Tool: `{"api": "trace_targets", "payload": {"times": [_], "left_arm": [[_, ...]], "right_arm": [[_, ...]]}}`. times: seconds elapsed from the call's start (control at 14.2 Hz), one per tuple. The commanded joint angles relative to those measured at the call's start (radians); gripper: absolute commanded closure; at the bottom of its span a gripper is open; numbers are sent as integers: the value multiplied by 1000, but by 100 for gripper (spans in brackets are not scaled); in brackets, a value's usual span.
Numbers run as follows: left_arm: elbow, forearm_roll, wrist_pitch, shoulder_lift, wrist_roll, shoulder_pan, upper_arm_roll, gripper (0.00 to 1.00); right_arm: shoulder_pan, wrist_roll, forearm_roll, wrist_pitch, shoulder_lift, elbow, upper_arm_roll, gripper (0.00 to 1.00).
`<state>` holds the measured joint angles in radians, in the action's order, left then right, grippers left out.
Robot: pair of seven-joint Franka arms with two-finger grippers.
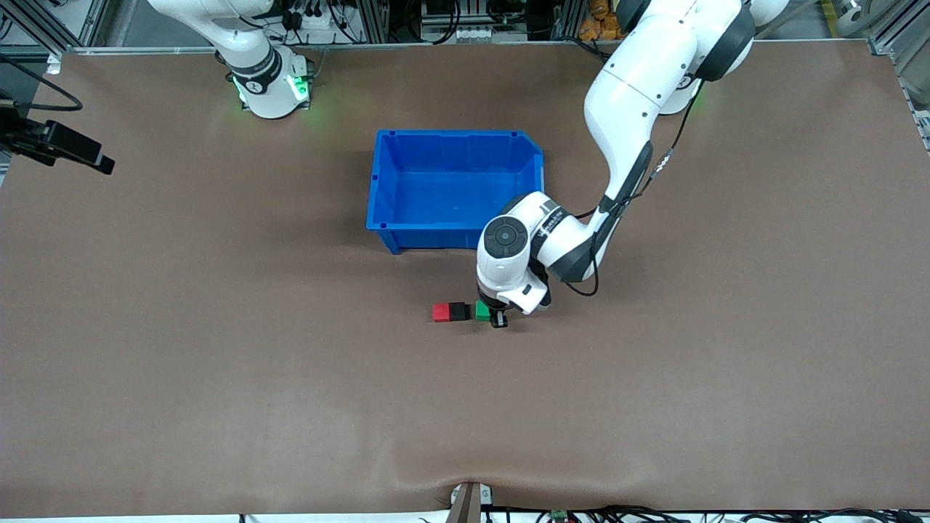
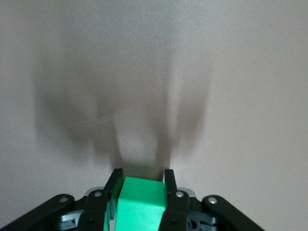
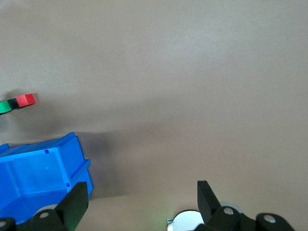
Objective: Attach green and red cubes to black cube
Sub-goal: 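Set the green cube against the black cube and open the left gripper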
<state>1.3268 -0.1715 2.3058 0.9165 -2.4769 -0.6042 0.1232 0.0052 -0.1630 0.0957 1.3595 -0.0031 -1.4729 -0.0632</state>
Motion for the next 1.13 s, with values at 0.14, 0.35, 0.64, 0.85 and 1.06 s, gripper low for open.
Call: {"api": "trace_targets", "payload": {"times": [0.14, 0.35, 0.64, 0.85, 1.06], "left_arm": [[-72, -6, -14, 39, -30, -26, -14, 100], [-84, -6, -9, 53, -30, -34, -14, 100], [-87, -6, -6, 59, -27, -37, -14, 77], [-80, -17, -8, 47, -19, -35, -16, 18], [-78, -23, -54, -7, 28, -11, -14, 18]], "right_arm": [[-2, 129, -82, 7, 9, 29, 19, 0], [-8, 174, -88, 10, 9, 26, 17, 0], [-10, 174, -91, 4, 11, 26, 17, 0], [-14, 174, -91, -6, 12, 26, 17, 0], [-14, 174, -91, -5, 12, 26, 17, 0]]}}
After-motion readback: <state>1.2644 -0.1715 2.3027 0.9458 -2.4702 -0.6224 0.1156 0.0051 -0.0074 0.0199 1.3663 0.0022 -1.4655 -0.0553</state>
